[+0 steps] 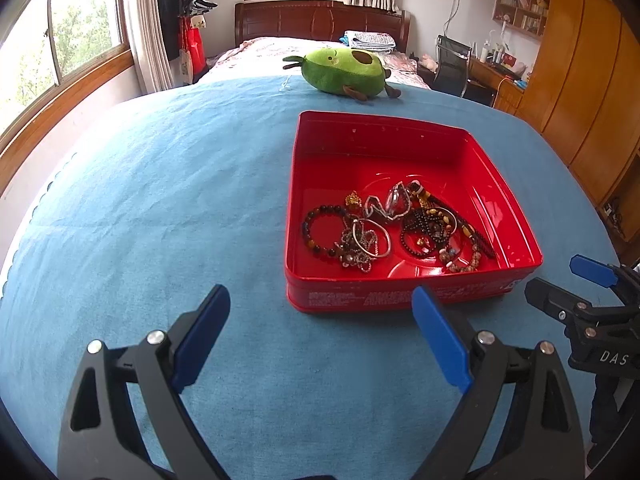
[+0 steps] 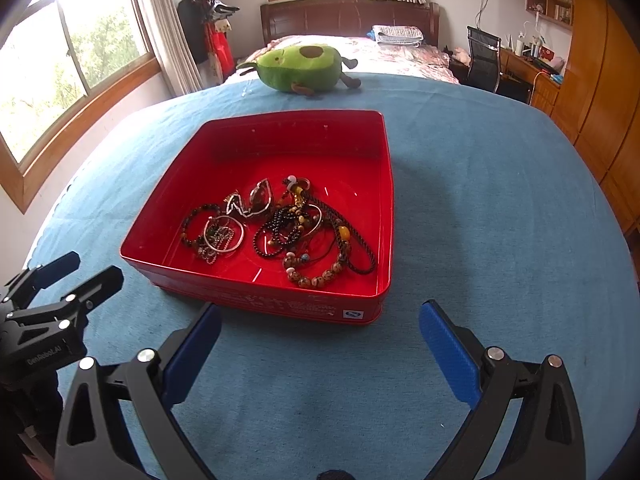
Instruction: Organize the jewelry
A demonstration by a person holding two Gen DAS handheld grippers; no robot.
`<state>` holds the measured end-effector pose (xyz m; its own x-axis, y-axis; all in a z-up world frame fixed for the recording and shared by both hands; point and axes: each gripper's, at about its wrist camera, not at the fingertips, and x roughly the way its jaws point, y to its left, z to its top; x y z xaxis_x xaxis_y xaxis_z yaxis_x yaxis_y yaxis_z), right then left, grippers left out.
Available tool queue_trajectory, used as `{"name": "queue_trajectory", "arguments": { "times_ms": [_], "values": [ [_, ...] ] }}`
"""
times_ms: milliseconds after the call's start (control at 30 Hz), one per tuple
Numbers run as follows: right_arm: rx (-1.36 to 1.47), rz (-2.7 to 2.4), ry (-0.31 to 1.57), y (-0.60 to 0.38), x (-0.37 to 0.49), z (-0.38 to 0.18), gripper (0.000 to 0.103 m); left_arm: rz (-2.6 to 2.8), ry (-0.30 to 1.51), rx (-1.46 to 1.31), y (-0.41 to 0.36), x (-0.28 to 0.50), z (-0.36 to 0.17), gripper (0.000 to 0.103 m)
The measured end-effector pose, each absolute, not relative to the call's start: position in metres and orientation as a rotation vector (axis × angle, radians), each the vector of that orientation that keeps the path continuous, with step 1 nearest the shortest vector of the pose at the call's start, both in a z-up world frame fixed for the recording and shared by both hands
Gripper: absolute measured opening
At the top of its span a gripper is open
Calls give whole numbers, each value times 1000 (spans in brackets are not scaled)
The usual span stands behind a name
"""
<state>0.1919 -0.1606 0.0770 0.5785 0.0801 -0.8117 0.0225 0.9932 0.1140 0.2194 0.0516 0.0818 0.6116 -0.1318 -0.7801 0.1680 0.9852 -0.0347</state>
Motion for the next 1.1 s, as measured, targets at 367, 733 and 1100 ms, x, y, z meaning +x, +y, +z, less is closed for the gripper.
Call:
{"name": "queue_trajectory", "arguments": {
  "times_ms": [367,733,1100],
  "values": [
    [109,30,960,-161,193,75,99,-162,896,56,52,220,82,91],
    [109,26,965,-162,195,72,99,-171,922,53,52,224,77,91],
    [107,20,968,-163,197,70,99,-164,925,63,50,224,76,91]
  ]
}}
